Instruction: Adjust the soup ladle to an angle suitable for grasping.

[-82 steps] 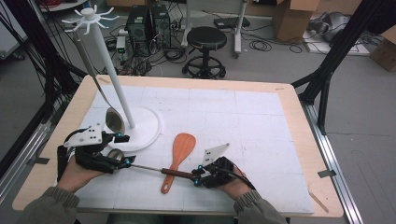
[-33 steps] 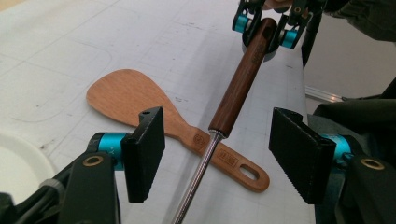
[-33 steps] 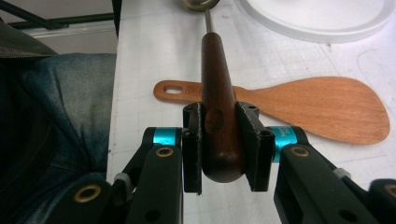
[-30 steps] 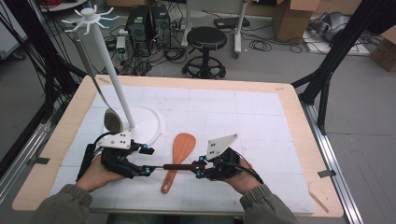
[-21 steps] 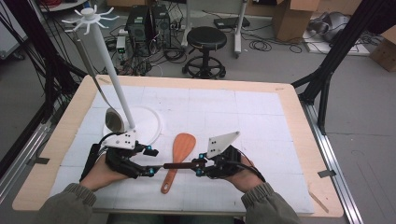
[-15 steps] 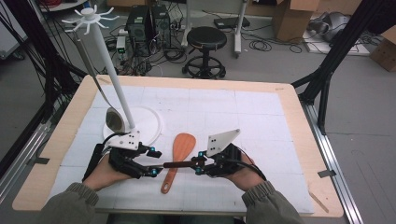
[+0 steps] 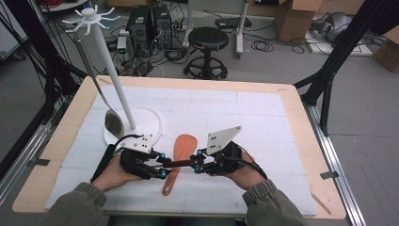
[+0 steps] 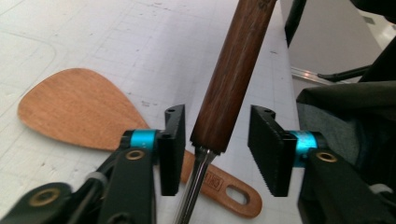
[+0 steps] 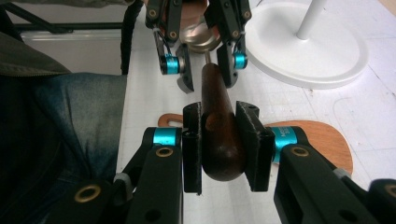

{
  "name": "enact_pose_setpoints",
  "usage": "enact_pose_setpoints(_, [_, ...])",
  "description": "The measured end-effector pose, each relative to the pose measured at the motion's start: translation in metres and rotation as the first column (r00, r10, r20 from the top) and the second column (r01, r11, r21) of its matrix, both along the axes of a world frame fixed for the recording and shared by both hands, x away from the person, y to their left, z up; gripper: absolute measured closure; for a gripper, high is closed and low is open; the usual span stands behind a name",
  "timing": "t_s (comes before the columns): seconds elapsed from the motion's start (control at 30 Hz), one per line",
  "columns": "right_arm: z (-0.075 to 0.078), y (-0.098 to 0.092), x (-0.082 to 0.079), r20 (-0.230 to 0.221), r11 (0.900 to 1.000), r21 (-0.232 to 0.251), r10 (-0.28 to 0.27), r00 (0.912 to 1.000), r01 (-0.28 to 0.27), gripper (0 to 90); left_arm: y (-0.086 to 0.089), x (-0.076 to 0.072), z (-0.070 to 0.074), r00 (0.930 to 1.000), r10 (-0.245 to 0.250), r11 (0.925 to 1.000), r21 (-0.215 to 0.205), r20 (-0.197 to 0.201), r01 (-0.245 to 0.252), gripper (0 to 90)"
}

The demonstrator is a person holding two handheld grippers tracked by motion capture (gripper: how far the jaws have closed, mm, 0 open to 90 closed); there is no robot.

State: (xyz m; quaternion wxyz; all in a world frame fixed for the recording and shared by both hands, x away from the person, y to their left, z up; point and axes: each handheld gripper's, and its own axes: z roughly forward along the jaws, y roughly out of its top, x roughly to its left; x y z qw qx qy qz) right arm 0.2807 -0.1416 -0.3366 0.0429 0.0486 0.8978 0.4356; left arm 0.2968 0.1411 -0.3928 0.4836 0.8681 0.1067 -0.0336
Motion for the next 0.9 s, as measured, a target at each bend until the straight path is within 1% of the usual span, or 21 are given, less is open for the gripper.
enact_pose_setpoints(0.03, [0.0,0.0,0.0,-0.007,1.0,0.0,-0.002,1.0,0.002,72.5,-0.001,0.001,0.0,1.0,-0.003,1.0,0.008,0.007,0.003,61.8])
enact_pose_setpoints(0.07, [0.0,0.0,0.0,-0.017,1.0,0.006,-0.007,0.9998,0.007,72.4,-0.001,0.001,0.0,0.9999,0.005,0.9999,0.012,0.012,-0.006,63.5])
enact_pose_setpoints(0.1, [0.0,-0.001,0.002,-0.021,1.0,0.013,-0.009,0.9997,0.01,72.2,-0.002,0.002,0.0,0.9999,0.01,0.9999,0.009,0.012,-0.01,66.6])
enact_pose_setpoints(0.13, [-0.001,-0.002,0.002,-0.028,1.0,0.016,-0.012,0.9995,0.013,72.1,-0.002,0.003,0.0,0.9999,0.008,0.9999,0.006,0.006,-0.008,67.6])
enact_pose_setpoints(0.2, [-0.002,-0.003,0.003,-0.038,0.999,0.027,-0.017,0.9991,0.018,71.4,-0.002,0.003,0.0,0.9997,0.014,0.9999,0.008,0.019,-0.014,67.9])
enact_pose_setpoints(0.27, [-0.003,-0.006,0.005,-0.058,0.998,0.047,-0.041,0.9975,0.044,66.3,-0.001,0.004,0.001,0.9997,0.016,0.9998,0.009,0.02,-0.016,68.1])
enact_pose_setpoints(0.3, [-0.004,-0.008,0.006,-0.059,0.997,0.06,-0.054,0.9968,0.057,63.0,0.0,0.004,0.001,0.9996,0.02,0.9998,0.006,0.022,-0.02,68.2])
enact_pose_setpoints(0.33, [-0.005,-0.009,0.007,-0.065,0.995,0.064,-0.069,0.9955,0.073,60.1,0.001,0.005,0.002,0.9994,0.026,0.9997,0.002,0.022,-0.026,68.2])
enact_pose_setpoints(0.37, [-0.007,-0.011,0.008,-0.083,0.993,0.069,-0.086,0.9928,0.092,59.0,0.001,0.005,0.002,0.9994,0.03,0.9996,-0.003,0.02,-0.03,68.3])
enact_pose_setpoints(0.4, [-0.008,-0.012,0.009,-0.091,0.993,0.079,-0.085,0.9922,0.093,58.3,0.002,0.006,0.002,0.9991,0.037,0.9993,-0.009,0.022,-0.037,68.4])
enact_pose_setpoints(0.47, [-0.01,-0.014,0.009,-0.102,0.991,0.077,-0.102,0.9896,0.11,55.2,0.003,0.006,0.004,0.9984,0.049,0.9988,-0.011,0.027,-0.048,68.5])
enact_pose_setpoints(0.57, [-0.011,-0.014,0.01,-0.116,0.987,0.088,-0.125,0.9854,0.136,50.6,0.004,0.007,0.005,0.9982,0.055,0.9982,-0.027,0.023,-0.054,68.8])
enact_pose_setpoints(0.6, [-0.011,-0.014,0.01,-0.125,0.985,0.095,-0.134,0.9829,0.147,49.8,0.005,0.007,0.006,0.9983,0.052,0.9984,-0.024,0.026,-0.052,68.8])
enact_pose_setpoints(0.67, [-0.011,-0.014,0.011,-0.136,0.981,0.104,-0.147,0.9798,0.162,47.8,0.005,0.008,0.007,0.9982,0.054,0.998,-0.034,0.026,-0.053,69.0])
enact_pose_setpoints(0.73, [-0.01,-0.013,0.011,-0.142,0.979,0.107,-0.159,0.977,0.175,46.4,0.006,0.008,0.009,0.9978,0.064,0.9959,-0.066,0.016,-0.063,69.2])
enact_pose_setpoints(0.87, [-0.009,-0.013,0.013,-0.163,0.971,0.124,-0.186,0.9689,0.207,43.3,0.005,0.01,0.015,0.9971,0.072,0.9942,-0.082,0.024,-0.069,69.9])
enact_pose_setpoints(0.9, [-0.008,-0.013,0.014,-0.164,0.97,0.13,-0.184,0.9692,0.206,43.2,0.005,0.011,0.016,0.997,0.073,0.9937,-0.086,0.025,-0.071,70.1])
